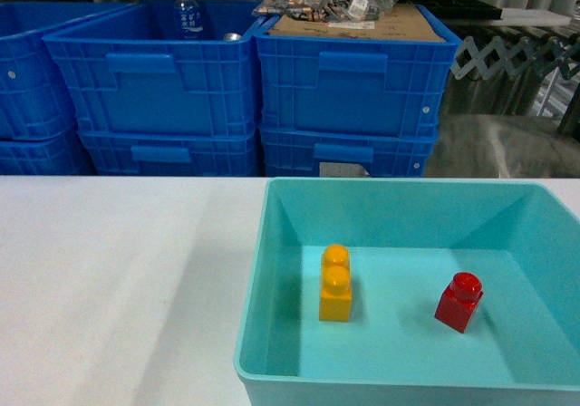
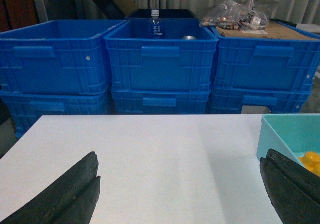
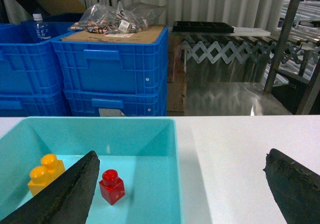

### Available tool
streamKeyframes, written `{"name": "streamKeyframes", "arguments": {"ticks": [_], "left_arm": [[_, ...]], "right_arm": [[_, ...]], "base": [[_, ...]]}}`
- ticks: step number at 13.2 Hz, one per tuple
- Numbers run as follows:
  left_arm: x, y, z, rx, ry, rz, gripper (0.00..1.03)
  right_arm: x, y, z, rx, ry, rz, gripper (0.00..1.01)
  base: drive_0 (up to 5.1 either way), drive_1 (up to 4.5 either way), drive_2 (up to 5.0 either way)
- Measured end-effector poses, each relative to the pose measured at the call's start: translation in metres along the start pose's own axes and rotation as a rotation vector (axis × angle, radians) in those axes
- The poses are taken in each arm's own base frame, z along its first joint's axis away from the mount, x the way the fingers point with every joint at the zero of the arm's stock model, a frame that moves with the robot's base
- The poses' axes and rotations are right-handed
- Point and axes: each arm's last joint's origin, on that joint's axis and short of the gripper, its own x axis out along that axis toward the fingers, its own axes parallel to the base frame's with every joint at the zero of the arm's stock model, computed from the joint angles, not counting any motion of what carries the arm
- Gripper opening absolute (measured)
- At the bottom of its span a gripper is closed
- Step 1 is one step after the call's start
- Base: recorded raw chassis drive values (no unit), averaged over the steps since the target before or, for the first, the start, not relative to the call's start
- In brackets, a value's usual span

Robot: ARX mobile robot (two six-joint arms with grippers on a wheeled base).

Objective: Pick red block from blue box to shelf

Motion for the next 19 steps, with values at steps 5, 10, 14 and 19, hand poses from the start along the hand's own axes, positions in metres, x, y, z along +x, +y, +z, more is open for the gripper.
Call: {"name": "streamKeyframes", "arguments": {"ticks": [5,10,14,19], "left_arm": [[0.0000,0.0000,0.0000,0.000,0.000,0.000,0.98],[0.0000,0.0000,0.0000,0.000,0.000,0.000,0.98],[0.0000,0.0000,0.0000,0.000,0.000,0.000,0.98],[0.0000,0.0000,0.0000,0.000,0.000,0.000,0.98]], "right_arm": [[0.0000,0.0000,0.0000,0.000,0.000,0.000,0.98],[0.0000,0.0000,0.0000,0.000,0.000,0.000,0.98],[0.0000,0.0000,0.0000,0.000,0.000,0.000,0.98],[0.0000,0.0000,0.0000,0.000,0.000,0.000,0.98]], "base": [[0.0,0.00,0.0],[0.0,0.00,0.0],[0.0,0.00,0.0],[0.0,0.00,0.0]]}}
